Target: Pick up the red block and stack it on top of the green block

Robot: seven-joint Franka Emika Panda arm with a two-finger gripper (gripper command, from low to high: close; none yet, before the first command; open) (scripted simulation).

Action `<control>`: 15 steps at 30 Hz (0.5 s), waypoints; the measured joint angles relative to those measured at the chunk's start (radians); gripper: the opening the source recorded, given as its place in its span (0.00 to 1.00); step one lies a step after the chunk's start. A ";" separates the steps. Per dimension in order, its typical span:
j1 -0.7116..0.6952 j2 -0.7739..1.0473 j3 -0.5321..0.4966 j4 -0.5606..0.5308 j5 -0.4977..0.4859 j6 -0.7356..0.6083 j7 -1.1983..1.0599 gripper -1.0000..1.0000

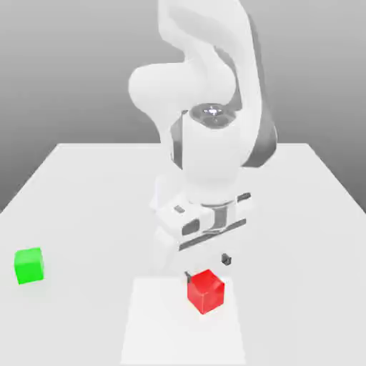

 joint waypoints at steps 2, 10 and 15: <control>-0.013 0.052 0.018 0.006 0.021 0.044 -0.015 0.50; -0.028 0.122 0.043 0.014 0.057 0.101 -0.039 0.00; -0.013 0.056 0.019 0.007 0.023 0.046 -0.017 0.00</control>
